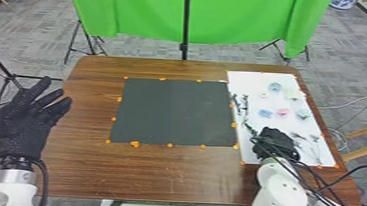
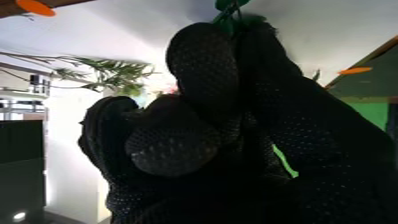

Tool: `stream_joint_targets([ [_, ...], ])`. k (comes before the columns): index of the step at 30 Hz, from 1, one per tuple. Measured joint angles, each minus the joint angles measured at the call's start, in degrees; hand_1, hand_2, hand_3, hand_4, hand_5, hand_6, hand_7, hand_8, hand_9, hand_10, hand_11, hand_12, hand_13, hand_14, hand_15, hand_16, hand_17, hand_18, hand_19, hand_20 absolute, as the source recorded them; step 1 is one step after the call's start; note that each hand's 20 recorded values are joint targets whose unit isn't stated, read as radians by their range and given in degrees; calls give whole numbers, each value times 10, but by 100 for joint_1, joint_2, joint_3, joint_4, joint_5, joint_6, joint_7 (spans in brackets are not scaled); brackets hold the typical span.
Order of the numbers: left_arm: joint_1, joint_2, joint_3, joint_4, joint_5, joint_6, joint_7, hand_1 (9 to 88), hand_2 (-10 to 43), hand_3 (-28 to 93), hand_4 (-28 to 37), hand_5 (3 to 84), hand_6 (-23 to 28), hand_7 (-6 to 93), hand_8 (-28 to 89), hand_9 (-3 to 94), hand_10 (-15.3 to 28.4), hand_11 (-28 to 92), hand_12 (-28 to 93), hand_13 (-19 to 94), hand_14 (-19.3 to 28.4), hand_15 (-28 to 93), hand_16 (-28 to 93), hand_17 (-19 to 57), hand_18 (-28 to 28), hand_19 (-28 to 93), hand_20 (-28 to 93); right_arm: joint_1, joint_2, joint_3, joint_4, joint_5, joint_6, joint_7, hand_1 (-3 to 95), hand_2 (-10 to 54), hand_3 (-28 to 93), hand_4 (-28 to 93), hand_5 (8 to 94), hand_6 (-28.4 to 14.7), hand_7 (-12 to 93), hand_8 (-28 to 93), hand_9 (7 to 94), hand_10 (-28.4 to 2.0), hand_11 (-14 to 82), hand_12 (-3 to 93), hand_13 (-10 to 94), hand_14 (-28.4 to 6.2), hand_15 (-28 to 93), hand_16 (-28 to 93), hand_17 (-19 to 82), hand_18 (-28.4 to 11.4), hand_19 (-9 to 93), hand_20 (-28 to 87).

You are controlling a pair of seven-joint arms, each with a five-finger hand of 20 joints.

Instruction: Arrange flowers

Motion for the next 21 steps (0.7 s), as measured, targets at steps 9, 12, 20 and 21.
stream_joint_targets([
  [9,29,16,-7,-10,-15,3,108,203,90,770,-283,348,89,127,-90,299,194,262,105,239,270,507,-98,-69,235,624,82,33,138,82,-240,-236,277,9,539,-61,761,-248,762,-56,403,182,848,-131,489,253,838,-64,754,221,594,-184,932,398],
  [12,31,39,-6,-10,-22,3,175,204,90,769,-283,348,90,128,-89,299,195,261,105,239,270,507,-98,-69,236,623,82,131,189,37,-289,-332,350,20,539,-63,761,-243,765,-56,399,186,850,-130,488,253,841,-65,753,222,597,-184,932,403],
  [20,38,76,-73,-45,-13,1,201,202,90,770,-283,348,89,127,-89,299,196,260,104,239,270,506,-98,-68,236,625,83,315,261,44,-573,-512,476,53,537,-69,765,-236,774,-58,387,196,856,-131,485,253,847,-65,751,224,600,-186,932,409],
  [21,42,78,-92,-64,-6,0,194,202,90,770,-283,348,89,127,-89,299,196,261,104,239,270,506,-98,-68,236,626,84,372,267,19,-607,-509,503,43,536,-69,766,-235,774,-57,386,196,856,-131,485,253,847,-65,751,224,600,-186,932,410],
])
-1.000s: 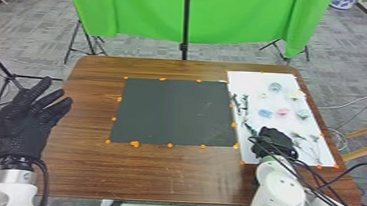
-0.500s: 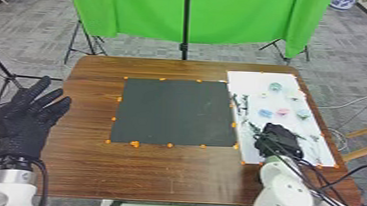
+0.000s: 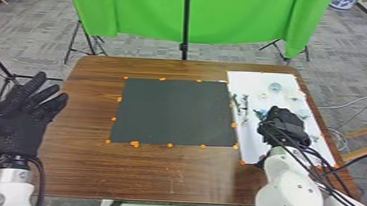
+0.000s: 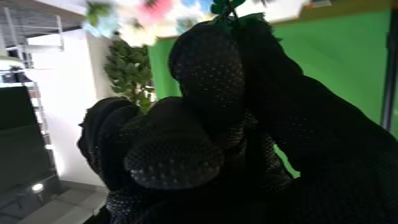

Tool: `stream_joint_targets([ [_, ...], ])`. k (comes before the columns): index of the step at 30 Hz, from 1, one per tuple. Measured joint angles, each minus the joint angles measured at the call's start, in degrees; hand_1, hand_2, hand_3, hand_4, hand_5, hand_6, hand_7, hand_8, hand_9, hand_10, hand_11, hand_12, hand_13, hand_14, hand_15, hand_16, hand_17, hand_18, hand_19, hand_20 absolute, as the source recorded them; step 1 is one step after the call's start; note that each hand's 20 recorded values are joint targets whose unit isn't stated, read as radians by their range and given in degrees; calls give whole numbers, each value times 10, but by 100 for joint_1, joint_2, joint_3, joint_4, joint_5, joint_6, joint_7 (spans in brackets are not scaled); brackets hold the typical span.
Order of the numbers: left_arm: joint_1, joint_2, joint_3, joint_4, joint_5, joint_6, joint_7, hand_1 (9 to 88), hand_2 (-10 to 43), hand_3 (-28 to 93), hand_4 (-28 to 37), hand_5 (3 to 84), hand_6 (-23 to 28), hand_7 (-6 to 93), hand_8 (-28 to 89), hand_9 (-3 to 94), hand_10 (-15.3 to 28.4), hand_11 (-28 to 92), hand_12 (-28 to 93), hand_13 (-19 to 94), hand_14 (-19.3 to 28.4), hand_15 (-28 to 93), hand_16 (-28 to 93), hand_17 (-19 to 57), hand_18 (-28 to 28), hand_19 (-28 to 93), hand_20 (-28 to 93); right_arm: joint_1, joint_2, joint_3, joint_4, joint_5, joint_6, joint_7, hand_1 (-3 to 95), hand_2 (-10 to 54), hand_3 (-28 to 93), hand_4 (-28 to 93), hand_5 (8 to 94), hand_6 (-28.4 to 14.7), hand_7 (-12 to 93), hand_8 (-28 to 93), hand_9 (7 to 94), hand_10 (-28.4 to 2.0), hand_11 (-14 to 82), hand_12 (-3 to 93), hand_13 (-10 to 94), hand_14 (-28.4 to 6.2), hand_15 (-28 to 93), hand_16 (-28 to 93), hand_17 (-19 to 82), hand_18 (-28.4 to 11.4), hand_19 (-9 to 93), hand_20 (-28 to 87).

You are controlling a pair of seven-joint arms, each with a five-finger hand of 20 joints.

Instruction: Arrange flowers

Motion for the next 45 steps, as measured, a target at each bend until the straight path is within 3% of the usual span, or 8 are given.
stream_joint_targets([
  [6,-13,48,-93,-96,84,-2,-77,203,90,769,-283,348,90,127,-89,299,195,261,104,240,271,508,-98,-67,237,629,85,884,-35,-669,-41,304,89,-212,535,-72,768,-231,778,-58,382,200,859,-132,484,253,850,-64,750,225,602,-188,932,412],
  [15,-345,123,-43,-105,226,-9,-452,202,90,769,-283,348,90,127,-89,299,195,261,105,239,271,507,-98,-66,237,629,84,2153,-957,-1207,526,1190,-204,-976,532,-75,772,-230,780,-57,380,202,860,-131,483,254,852,-65,749,227,605,-190,932,416],
  [22,-793,248,180,-5,255,-95,-625,202,90,769,-283,348,90,127,-89,299,195,260,105,239,272,508,-98,-67,237,630,83,2953,-1810,-1930,1138,1488,-323,-1253,530,-76,775,-230,781,-56,380,203,861,-129,483,255,854,-64,748,227,606,-190,932,418],
  [30,-1294,366,298,112,266,-289,-636,202,90,769,-283,348,90,126,-89,299,196,261,105,239,272,508,-98,-66,238,632,85,3657,-2657,-2527,1945,1922,-328,-1418,528,-75,774,-231,781,-55,384,200,863,-129,488,252,855,-64,748,227,606,-191,932,419],
  [35,-1708,515,541,226,268,-369,-619,203,90,769,-283,348,90,126,-89,300,196,263,106,240,272,509,-98,-65,238,634,86,3973,-3061,-2723,2413,2412,0,-1398,527,-76,775,-232,783,-52,388,197,865,-130,492,247,855,-67,751,228,604,-192,932,421],
  [41,-2498,682,1119,441,271,-524,-617,203,90,770,-283,348,90,127,-89,299,196,264,106,240,272,511,-99,-65,239,636,86,4277,-3399,-3036,2989,2695,736,-1272,525,-76,776,-235,782,-51,394,190,866,-128,497,241,855,-67,751,226,602,-193,932,422],
  [45,-2823,728,1230,458,281,-599,-581,203,90,769,-283,349,91,127,-89,300,196,264,105,240,271,511,-99,-65,239,636,85,4429,-3512,-3305,3155,2728,573,-1218,526,-74,771,-237,782,-50,395,187,865,-127,497,239,855,-68,751,226,600,-195,932,422],
])
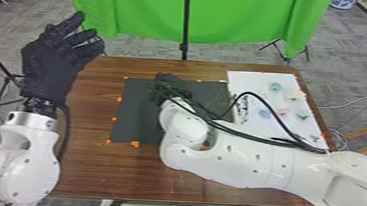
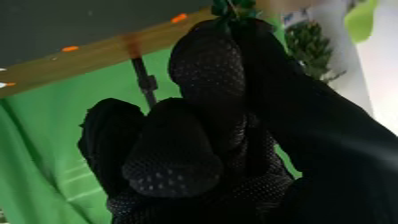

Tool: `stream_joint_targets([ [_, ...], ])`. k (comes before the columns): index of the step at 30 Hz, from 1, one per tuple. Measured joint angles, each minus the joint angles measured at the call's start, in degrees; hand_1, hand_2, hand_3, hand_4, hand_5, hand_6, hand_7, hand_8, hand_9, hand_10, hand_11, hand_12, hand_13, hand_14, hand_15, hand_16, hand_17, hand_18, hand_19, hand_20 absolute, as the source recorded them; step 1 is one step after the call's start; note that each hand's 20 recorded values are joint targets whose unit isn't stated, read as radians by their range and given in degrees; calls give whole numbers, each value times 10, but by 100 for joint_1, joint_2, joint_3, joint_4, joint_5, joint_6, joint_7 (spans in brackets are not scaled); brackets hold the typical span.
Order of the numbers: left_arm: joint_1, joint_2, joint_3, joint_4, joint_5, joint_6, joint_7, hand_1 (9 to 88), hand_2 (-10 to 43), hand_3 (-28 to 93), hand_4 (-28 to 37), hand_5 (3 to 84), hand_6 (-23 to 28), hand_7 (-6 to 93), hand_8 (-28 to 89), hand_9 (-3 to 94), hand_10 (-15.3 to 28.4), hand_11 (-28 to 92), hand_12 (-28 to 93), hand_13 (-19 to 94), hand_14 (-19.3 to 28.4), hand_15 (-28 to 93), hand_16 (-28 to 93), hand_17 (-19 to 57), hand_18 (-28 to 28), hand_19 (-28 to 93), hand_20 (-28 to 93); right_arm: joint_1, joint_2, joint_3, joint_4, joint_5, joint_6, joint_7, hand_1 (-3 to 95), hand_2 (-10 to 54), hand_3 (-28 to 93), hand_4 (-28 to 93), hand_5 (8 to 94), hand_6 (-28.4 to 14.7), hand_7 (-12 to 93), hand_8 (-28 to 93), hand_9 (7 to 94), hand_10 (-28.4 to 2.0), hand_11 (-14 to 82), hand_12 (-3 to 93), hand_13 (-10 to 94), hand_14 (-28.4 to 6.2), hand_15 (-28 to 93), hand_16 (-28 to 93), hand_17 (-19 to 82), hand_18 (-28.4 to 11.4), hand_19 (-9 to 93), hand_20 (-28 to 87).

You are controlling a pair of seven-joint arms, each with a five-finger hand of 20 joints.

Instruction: Arrange flowers

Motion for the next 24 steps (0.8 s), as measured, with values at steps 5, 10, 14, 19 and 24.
stream_joint_targets([
  [5,-529,-14,395,227,78,-336,-170,203,90,769,-283,348,90,127,-89,299,196,264,105,240,271,511,-99,-65,239,636,84,-48,-102,7,25,253,-242,194,534,-71,756,-249,785,-49,388,173,866,-124,497,239,855,-67,750,225,593,-195,932,421],
  [10,-926,-99,555,339,105,-485,-390,204,90,769,-283,348,90,127,-89,300,196,264,105,239,271,510,-99,-65,239,637,84,-254,-154,223,46,852,-390,168,549,-88,739,-279,795,-48,359,137,872,-117,496,238,855,-66,748,227,580,-195,932,424],
  [14,-836,-109,423,271,105,-474,-381,204,89,770,-283,348,91,126,-89,300,196,264,105,239,272,511,-99,-65,239,637,83,-306,-155,182,75,975,-515,0,549,-93,734,-282,805,-42,343,118,880,-111,495,238,858,-62,744,224,575,-195,932,424],
  [19,-770,-142,435,273,115,-475,-438,204,90,769,-283,348,91,127,-89,299,195,265,104,240,271,512,-99,-65,239,638,82,-248,-157,0,99,1101,-486,-69,539,-87,710,-282,810,-35,330,104,885,-104,499,239,865,-59,738,220,575,-192,932,422],
  [24,-708,-157,421,266,118,-470,-444,204,90,770,-283,348,91,127,-89,298,196,264,104,240,272,512,-99,-65,240,639,82,-290,-184,-18,95,1084,-139,-86,515,-78,685,-283,808,-47,266,72,876,-102,504,247,864,-57,734,224,573,-191,932,420],
])
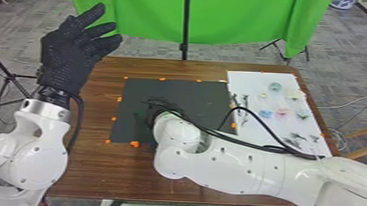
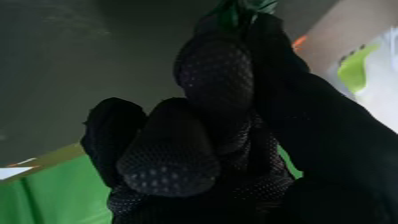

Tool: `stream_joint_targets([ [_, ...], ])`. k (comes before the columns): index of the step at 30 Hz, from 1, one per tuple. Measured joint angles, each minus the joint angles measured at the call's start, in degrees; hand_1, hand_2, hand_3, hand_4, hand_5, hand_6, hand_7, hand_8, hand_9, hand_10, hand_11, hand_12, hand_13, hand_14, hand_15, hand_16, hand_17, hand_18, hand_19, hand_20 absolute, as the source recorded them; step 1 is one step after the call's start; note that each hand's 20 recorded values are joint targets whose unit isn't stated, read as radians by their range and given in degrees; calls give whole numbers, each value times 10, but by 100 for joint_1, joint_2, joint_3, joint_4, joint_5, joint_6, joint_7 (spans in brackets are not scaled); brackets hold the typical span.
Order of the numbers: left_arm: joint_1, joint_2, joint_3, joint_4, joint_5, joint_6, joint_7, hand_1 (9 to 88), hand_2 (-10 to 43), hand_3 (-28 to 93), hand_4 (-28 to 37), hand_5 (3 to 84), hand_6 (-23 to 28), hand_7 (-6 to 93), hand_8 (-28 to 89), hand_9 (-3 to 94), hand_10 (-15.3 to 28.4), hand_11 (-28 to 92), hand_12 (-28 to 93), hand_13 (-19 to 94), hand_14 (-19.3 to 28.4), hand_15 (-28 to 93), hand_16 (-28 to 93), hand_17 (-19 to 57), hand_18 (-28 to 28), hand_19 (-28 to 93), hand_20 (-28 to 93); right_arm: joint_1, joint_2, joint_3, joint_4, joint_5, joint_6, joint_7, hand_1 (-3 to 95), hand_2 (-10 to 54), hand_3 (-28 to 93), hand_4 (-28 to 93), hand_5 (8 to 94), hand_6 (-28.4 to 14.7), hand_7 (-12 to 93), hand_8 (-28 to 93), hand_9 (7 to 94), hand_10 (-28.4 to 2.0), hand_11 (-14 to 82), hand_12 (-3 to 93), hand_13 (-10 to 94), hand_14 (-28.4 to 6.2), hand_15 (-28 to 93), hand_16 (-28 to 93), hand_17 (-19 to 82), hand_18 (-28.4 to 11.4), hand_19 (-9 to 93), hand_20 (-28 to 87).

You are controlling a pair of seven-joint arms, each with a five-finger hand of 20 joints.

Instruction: Arrange flowers

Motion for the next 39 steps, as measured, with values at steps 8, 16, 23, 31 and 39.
stream_joint_targets([
  [8,58,-9,-15,0,3,1,-24,204,90,769,-283,347,91,127,-89,298,196,264,105,240,272,512,-99,-64,239,639,80,-140,-51,96,-1,14,-13,11,474,-75,671,-283,799,-46,239,57,869,-104,502,243,857,-60,731,224,567,-189,932,411],
  [16,63,-12,-13,1,3,8,-30,206,91,769,-283,347,90,127,-89,297,196,264,105,239,271,513,-100,-64,239,640,79,-233,-81,232,3,138,-178,50,407,-80,709,-283,793,-45,232,-105,861,-110,493,241,848,-66,727,223,560,-191,932,405],
  [23,121,-18,-51,-24,3,43,-29,207,91,769,-283,347,91,127,-89,297,196,265,105,239,273,513,-100,-65,239,641,78,-284,-87,297,-3,239,-283,45,362,-60,709,-281,778,-54,223,-114,848,-121,492,238,836,-74,731,221,548,-198,932,397],
  [31,820,83,-513,-368,-18,316,311,206,91,770,-283,348,92,126,-89,297,196,265,104,239,273,514,-101,-64,239,641,77,-81,22,-149,-183,160,203,-123,328,-35,717,-264,766,-57,215,-115,843,-129,490,233,828,-77,737,214,546,-202,932,397],
  [39,1394,57,-1050,-558,-18,451,339,206,92,770,-283,348,92,127,-88,298,196,266,104,240,272,514,-101,-64,239,643,77,273,283,-353,-667,77,456,-254,317,-21,713,-250,752,-65,194,-113,841,-137,478,229,823,-78,742,212,545,-204,932,403],
])
